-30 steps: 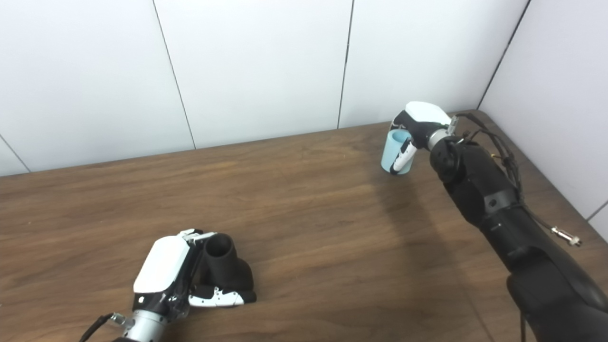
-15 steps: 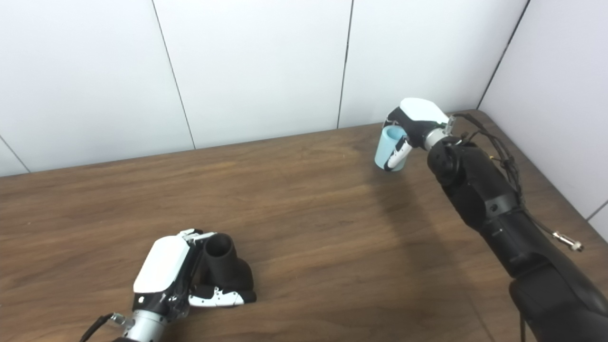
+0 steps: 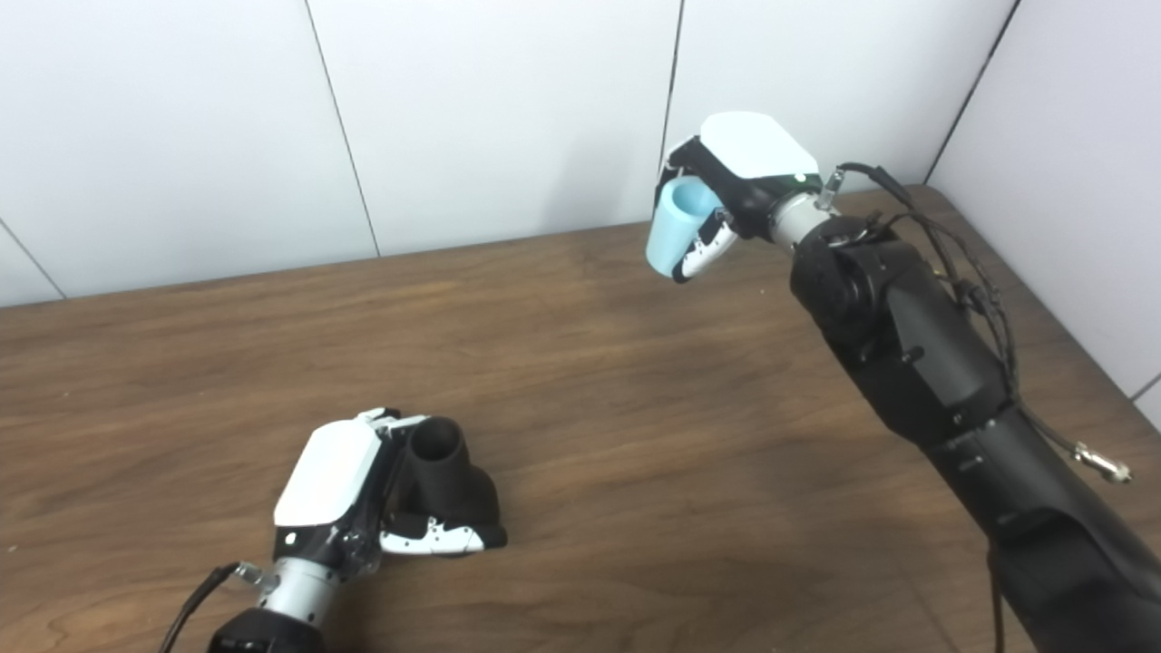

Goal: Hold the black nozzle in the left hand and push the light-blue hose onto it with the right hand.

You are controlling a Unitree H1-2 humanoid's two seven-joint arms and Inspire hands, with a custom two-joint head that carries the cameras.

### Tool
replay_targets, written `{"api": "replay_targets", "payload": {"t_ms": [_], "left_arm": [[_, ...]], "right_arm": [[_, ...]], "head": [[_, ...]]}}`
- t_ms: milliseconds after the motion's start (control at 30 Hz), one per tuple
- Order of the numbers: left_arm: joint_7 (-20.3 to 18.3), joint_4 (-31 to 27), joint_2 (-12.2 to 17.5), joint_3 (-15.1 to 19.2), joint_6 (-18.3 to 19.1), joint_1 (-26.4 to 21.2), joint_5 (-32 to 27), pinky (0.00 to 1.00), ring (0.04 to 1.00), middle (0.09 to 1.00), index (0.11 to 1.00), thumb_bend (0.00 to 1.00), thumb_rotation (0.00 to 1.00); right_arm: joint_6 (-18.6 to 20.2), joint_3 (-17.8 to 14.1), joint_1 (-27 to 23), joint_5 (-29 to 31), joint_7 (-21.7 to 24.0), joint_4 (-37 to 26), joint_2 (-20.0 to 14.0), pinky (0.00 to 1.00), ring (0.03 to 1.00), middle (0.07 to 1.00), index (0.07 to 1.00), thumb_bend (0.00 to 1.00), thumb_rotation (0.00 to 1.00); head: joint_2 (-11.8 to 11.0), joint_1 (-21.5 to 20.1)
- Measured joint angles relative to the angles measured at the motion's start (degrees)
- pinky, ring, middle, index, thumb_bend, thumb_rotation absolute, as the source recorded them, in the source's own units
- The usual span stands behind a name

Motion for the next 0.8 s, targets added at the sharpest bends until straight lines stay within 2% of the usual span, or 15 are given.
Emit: {"api": "replay_targets", "payload": {"t_ms": [267,467,800], "left_arm": [[-0.06,-0.29,-0.81,-1.0,1.25,0.19,1.75,0.81,0.638,0.455,0.512,0.52,0.0],[0.02,-0.32,-0.95,-1.48,1.29,0.21,2.08,0.8,0.632,0.458,0.513,0.52,0.0],[0.05,-0.33,-1.31,-1.67,1.42,0.28,2.73,0.8,0.606,0.436,0.52,0.52,0.0]], "right_arm": [[-0.61,-0.32,6.15,1.33,2.6,-9.16,2.4,0.39,0.385,0.517,0.5,0.52,0.0],[-0.08,-0.59,6.44,1.2,4.74,-15.87,5.0,0.42,0.393,0.504,0.516,0.52,0.0],[0.69,-1.11,6.66,2.49,9.08,-22.63,11.3,0.37,0.392,0.501,0.505,0.52,0.0]], "head": [[0.7,2.46],[1.14,4.14],[1.85,5.19]]}}
